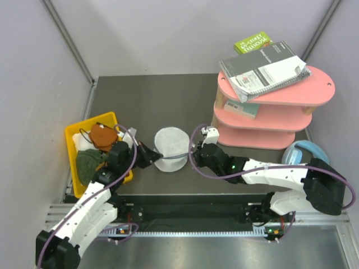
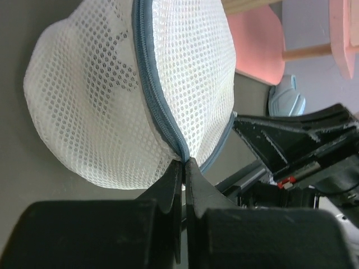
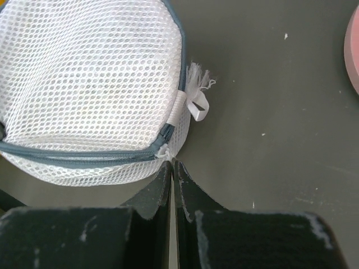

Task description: Unzip the laundry bag and remove the bra

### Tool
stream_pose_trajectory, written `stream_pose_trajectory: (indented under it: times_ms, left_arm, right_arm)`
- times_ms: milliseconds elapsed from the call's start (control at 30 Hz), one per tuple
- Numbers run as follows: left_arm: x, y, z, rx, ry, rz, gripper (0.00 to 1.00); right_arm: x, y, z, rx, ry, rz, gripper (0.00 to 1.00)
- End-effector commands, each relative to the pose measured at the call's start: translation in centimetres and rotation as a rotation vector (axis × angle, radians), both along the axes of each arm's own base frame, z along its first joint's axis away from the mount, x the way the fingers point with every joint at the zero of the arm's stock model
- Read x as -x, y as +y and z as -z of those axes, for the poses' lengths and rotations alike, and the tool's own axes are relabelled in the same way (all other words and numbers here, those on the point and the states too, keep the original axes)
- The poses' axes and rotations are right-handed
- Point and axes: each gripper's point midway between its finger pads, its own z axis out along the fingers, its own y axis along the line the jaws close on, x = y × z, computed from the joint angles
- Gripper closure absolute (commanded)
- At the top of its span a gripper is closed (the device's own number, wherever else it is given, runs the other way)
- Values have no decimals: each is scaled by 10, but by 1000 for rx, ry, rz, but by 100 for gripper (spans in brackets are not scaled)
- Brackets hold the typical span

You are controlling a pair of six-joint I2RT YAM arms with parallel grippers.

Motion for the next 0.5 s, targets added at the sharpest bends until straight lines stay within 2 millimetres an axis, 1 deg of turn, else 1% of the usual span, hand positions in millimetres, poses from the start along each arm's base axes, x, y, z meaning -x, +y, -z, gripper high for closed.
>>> stream_pose_trajectory:
  times_ms: [0,33,67,133,167,200,233,267,300,333,367,400,467]
  left_arm:
    - [4,-9,8,-27,-45,52,100]
    - [6,-10,10,-37,-43,58,100]
    - [9,-14,14,-51,-38,78,100]
    - [10,-16,18,-67,-35,88,100]
    - [12,-19,18,-73,-37,103,100]
    - [14,-20,18,-72,-38,113,100]
    - [13,-19,15,-75,-47,109,100]
    - [13,-18,13,-85,-56,108,99]
    - [13,-11,18,-115,-39,83,90]
    - [12,-9,9,-123,-68,74,83]
    - [12,-6,7,-133,-71,65,75]
    - [12,-1,5,-147,-80,43,61]
    - [12,3,-1,-152,-101,26,48]
  right_arm:
    - [-22,-35,-9,140,-42,110,89]
    - [-22,-36,-12,147,-46,111,83]
    - [-23,-38,-16,161,-46,115,74]
    - [-22,-37,-24,159,-55,105,64]
    - [-20,-34,-31,152,-62,95,56]
    - [-19,-32,-36,147,-70,82,53]
    - [-18,-26,-45,128,-79,65,52]
    - [-14,-20,-50,124,-87,41,48]
    - [-13,-16,-56,120,-100,28,47]
    - [-13,-10,-67,102,-115,18,46]
    - [-10,-3,-71,100,-124,-2,44]
    - [-10,4,-82,76,-134,-12,44]
    - [-7,20,-90,42,-143,-55,44]
